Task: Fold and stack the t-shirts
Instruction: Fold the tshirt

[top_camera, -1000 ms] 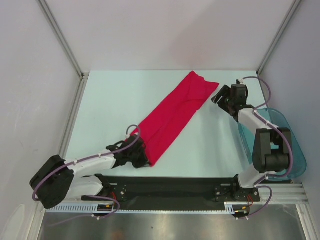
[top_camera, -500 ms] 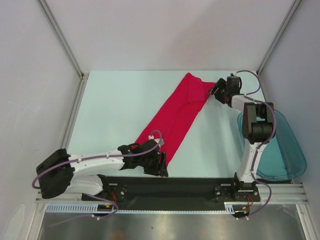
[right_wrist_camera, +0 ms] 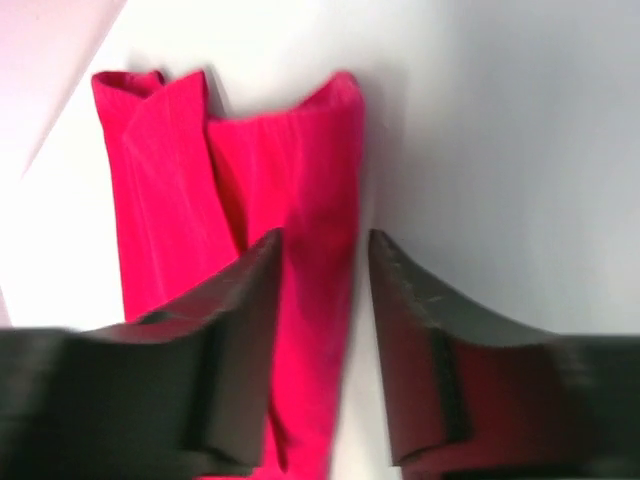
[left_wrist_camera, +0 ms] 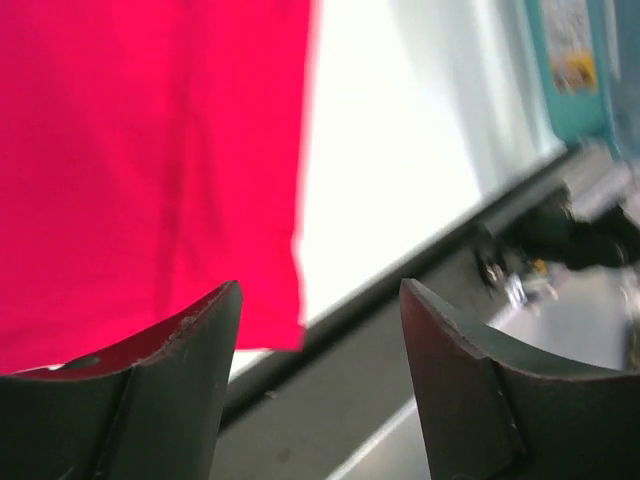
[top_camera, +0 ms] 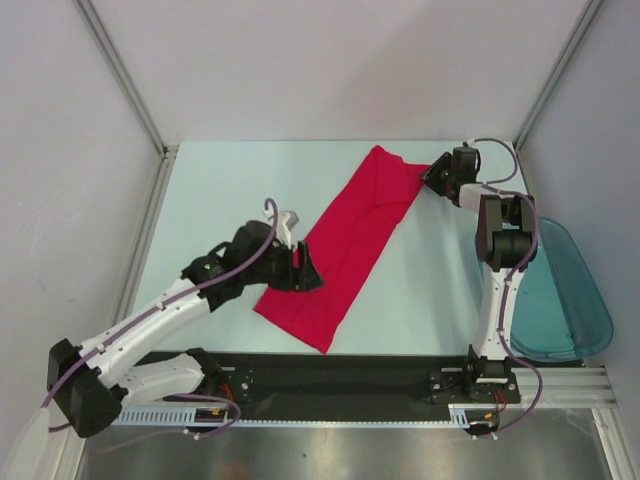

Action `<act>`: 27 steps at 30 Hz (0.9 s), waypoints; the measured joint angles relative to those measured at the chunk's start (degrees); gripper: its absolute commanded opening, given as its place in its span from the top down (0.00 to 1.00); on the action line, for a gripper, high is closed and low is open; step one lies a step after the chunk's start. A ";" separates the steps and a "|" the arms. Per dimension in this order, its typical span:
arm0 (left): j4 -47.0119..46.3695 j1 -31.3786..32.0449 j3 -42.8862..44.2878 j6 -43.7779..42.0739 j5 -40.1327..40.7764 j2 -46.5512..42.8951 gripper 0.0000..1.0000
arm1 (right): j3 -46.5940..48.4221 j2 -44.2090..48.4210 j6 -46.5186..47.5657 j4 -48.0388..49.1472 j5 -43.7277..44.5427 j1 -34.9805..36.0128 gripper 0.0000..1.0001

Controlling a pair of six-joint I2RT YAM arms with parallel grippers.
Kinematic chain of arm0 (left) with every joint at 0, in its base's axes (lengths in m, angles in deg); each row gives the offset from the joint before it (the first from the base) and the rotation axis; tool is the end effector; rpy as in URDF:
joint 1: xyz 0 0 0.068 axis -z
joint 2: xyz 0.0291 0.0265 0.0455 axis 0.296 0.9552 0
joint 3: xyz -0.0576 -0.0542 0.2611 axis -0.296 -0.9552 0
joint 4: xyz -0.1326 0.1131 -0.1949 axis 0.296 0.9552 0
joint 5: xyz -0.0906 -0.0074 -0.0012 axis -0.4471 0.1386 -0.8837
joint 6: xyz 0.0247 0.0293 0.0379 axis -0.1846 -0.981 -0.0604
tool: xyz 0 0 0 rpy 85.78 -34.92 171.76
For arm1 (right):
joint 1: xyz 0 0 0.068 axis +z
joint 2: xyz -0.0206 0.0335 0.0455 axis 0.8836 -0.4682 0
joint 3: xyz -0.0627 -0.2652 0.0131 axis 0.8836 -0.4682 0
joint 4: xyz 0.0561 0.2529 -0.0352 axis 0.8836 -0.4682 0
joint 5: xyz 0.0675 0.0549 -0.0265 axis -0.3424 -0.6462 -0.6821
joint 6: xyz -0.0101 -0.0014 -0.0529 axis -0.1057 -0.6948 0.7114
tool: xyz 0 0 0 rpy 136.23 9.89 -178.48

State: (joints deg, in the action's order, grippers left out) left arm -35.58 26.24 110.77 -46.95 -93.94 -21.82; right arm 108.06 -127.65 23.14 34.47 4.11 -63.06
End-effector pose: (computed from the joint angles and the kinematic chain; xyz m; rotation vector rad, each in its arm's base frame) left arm 0.1566 -0.1580 0.2859 0.2759 2.4166 -0.9129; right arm 0.5074 -0.0029 0.1394 0.6463 2.0769 0.5561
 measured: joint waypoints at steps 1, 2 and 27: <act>0.76 -2.64 1.07 -1.49 0.37 0.46 0.25 | 1.53 -1.25 -0.68 0.00 0.07 0.15 0.64; 1.53 -5.25 2.14 -2.89 0.72 1.03 0.23 | 2.69 -2.38 -1.36 -0.07 0.33 0.33 0.71; 2.58 -23.78 -0.48 -10.40 1.75 23.56 0.18 | 32.09 -15.96 -0.11 -17.79 -2.10 -0.11 0.43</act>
State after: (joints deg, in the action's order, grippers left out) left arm -33.00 2.46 110.29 -57.36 -92.19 1.74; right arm 140.14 -143.61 23.03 16.68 2.01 -63.17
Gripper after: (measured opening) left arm 0.849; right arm 0.571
